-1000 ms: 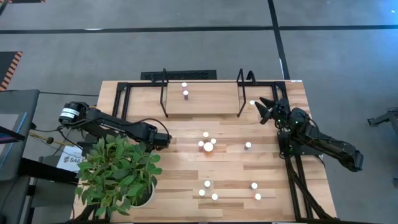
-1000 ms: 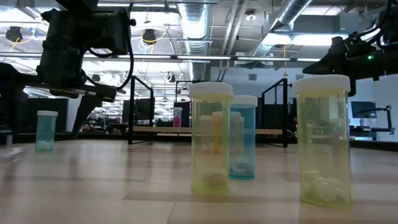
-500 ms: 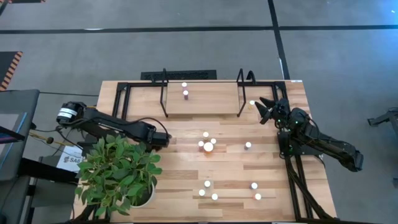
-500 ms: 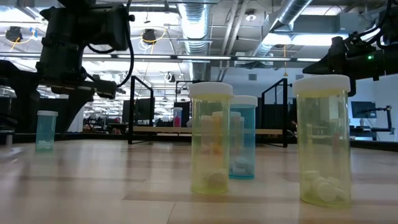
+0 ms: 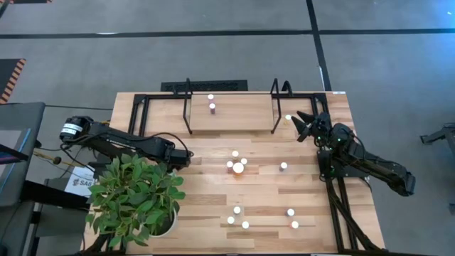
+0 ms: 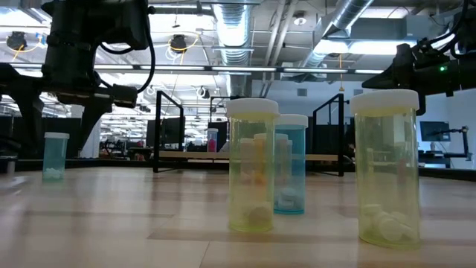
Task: Pick and place medicine bottles onto shelf by color
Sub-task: Put the green pill bottle on the shelf
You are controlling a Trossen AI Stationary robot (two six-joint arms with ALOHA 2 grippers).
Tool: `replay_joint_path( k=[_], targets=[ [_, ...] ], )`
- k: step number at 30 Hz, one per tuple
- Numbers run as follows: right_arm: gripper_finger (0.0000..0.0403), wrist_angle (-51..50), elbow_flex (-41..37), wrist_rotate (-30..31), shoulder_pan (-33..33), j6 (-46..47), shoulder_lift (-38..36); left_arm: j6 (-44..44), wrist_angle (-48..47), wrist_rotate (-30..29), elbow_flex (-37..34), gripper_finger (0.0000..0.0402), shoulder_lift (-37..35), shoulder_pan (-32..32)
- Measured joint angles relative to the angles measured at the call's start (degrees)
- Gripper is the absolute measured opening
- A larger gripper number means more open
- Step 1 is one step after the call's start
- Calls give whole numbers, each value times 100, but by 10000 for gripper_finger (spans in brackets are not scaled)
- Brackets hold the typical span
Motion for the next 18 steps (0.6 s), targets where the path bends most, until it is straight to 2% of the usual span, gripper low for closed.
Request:
replay_joint_path(
  k=[9,18],
  targets=[
    [249,0,0,0,-1,0,0,-22,-1,51,0,157,0,0],
    [249,0,0,0,-1,1,0,-63,0,59,0,133,2,0]
  ],
)
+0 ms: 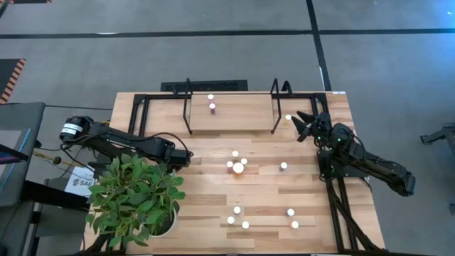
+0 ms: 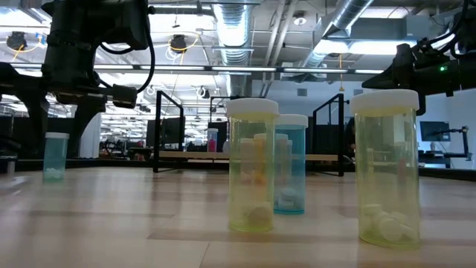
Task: Pick and place medicine bottles onto shelf by color
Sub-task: Put the green pill bottle on the shelf
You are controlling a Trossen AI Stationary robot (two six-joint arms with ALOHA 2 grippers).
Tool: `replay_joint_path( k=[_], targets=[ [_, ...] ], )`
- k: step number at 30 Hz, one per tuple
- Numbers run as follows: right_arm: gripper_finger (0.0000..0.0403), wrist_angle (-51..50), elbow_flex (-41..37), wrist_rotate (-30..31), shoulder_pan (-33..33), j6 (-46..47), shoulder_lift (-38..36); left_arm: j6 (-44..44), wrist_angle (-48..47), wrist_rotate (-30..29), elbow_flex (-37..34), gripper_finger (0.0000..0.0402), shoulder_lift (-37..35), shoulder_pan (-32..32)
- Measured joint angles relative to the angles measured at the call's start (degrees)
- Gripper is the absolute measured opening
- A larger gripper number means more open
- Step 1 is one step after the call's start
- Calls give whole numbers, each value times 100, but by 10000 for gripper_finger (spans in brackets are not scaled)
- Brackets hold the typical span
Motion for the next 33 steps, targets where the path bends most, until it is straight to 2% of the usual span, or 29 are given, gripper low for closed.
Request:
replay_joint_path(
  k=[9,22,27,33],
  targets=[
    [249,-1,0,-1,2,0,0,-56,25,139,8,113,0,11],
    [249,0,0,0,2,1,0,371,-457,-15,758,112,16,347],
    [249,-1,0,0,2,0,0,482,-651,6,1244,111,510,399],
    [249,-2,0,0,1,0,0,1080,-1023,-118,2252,111,1335,528]
  ],
)
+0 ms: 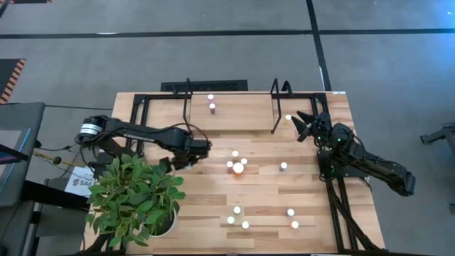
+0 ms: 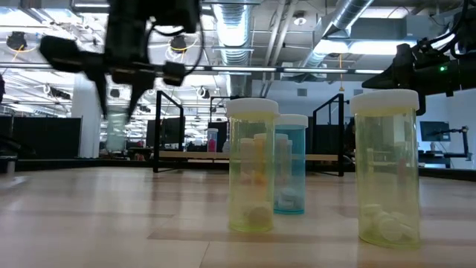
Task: Pick and place medicine bottles onto shelf by color
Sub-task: Put the green pill bottle on the shelf
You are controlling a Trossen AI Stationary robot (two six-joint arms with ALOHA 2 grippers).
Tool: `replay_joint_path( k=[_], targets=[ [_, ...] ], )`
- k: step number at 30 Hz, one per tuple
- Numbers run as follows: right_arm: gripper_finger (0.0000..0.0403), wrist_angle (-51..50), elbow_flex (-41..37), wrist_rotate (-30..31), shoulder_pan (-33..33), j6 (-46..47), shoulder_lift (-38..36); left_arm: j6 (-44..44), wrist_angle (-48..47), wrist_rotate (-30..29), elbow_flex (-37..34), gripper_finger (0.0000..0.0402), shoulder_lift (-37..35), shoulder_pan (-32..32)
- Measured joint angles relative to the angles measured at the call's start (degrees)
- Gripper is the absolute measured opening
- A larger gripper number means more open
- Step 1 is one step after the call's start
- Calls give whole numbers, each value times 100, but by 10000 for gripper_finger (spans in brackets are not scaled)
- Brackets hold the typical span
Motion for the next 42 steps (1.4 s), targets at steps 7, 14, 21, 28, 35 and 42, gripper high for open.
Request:
replay_joint_path(
  k=[7,14,21,28,35,42],
  targets=[
    [249,2,0,0,-1,-1,0,783,-119,-289,961,111,646,254],
    [249,0,0,0,0,0,0,1519,-347,-294,1845,111,1334,478],
    [249,0,0,-1,-1,0,0,2751,-900,-300,2879,111,2004,665],
    [249,2,0,0,-1,-1,0,3769,-887,-541,3205,111,2114,895],
    [249,2,1,0,0,-1,0,4966,-1126,-887,3265,120,2114,1260],
    [249,0,0,0,-1,-1,0,6854,-1250,-1141,3265,121,2114,1672]
  ],
)
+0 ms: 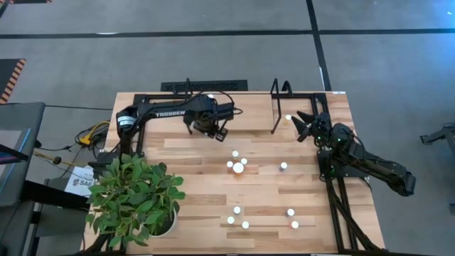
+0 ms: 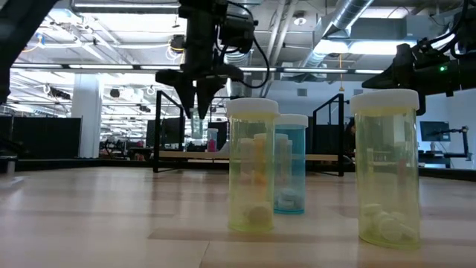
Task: Pick and place medicine bottles onto shelf by color
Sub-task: Put the green pill bottle on the shelf
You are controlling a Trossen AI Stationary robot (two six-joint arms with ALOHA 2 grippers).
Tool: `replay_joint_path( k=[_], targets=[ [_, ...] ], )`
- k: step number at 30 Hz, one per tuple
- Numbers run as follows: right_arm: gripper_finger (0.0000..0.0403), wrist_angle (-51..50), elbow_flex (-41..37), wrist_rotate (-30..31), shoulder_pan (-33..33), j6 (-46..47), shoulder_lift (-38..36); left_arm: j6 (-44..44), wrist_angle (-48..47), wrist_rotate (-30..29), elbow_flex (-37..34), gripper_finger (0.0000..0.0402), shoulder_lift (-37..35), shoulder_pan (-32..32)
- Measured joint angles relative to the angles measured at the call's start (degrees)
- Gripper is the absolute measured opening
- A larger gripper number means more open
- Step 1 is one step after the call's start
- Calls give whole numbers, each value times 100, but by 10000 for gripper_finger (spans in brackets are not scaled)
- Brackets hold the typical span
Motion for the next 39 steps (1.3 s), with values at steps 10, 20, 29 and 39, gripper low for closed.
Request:
replay_joint_path(
  k=[10,20,29,39],
  targets=[
    [249,1,0,0,0,0,0,2300,-35,-428,0,121,0,261],
    [249,2,0,0,0,2,0,3644,354,-981,-4,121,-2,297],
    [249,1,0,-1,1,1,0,4049,281,-980,-4,121,-2,464],
    [249,1,0,-2,2,0,0,5013,409,-630,-7,121,-2,964]
  ],
)
